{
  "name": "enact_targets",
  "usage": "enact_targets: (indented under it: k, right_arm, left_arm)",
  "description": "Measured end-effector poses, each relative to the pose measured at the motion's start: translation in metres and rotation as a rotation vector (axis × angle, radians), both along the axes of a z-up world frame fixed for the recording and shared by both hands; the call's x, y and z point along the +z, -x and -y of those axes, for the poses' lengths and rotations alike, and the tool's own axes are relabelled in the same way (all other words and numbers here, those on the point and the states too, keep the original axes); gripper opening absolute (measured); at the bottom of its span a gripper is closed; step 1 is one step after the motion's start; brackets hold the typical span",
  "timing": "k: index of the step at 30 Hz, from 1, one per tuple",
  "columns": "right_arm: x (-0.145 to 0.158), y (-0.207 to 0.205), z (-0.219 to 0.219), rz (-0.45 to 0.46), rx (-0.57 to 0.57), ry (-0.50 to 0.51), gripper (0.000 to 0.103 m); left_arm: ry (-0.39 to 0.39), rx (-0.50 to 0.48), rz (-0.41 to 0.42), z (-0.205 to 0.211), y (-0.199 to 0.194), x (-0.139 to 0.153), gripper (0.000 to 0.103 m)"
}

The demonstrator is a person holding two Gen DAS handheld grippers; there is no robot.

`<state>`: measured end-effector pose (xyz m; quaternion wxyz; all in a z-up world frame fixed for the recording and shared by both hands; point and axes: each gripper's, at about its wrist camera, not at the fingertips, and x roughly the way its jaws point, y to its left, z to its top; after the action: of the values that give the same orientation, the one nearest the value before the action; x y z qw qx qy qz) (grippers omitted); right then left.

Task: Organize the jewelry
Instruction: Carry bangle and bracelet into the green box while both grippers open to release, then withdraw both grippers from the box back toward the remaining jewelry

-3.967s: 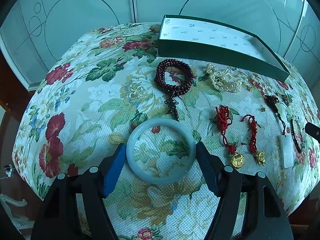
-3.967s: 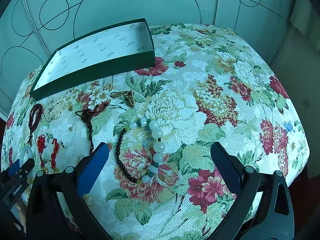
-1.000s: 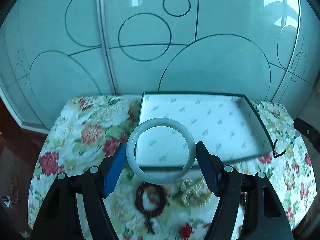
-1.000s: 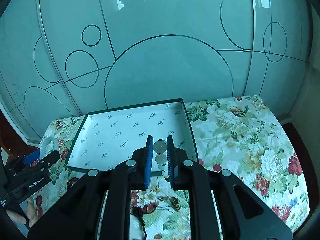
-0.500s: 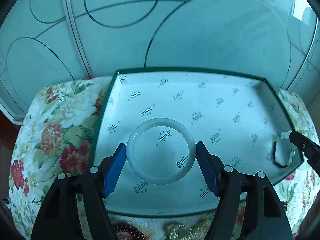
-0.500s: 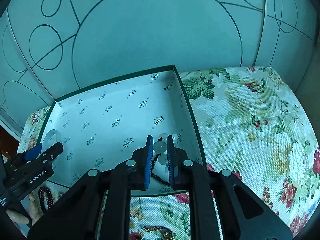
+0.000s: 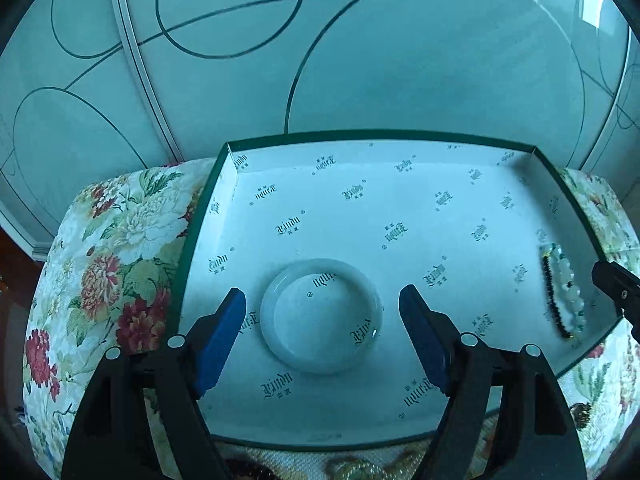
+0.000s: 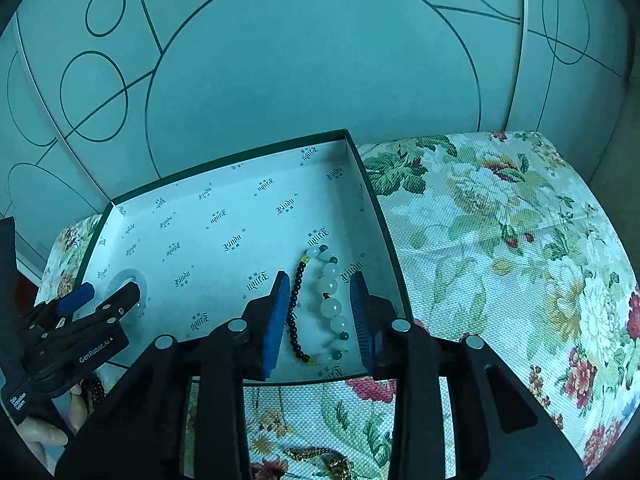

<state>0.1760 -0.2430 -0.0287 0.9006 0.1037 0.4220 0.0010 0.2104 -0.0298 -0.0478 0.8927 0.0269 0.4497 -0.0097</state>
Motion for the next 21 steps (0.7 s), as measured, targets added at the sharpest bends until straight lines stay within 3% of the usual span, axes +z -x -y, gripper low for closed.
enact_targets:
  k: [9, 21]
  right_arm:
    - [0.021, 0.053, -0.005, 0.025, 0.009, -0.009, 0.032]
    - [-0.009, 0.118, -0.009, -0.065, 0.029, 0.001, 0.033]
  left_arm:
    - [0.056, 0.027, -0.001, -0.031, 0.047, 0.034, 0.078]
    - [0.076, 0.099, -0.071, -0.064, 0.126, 0.017, 0.078]
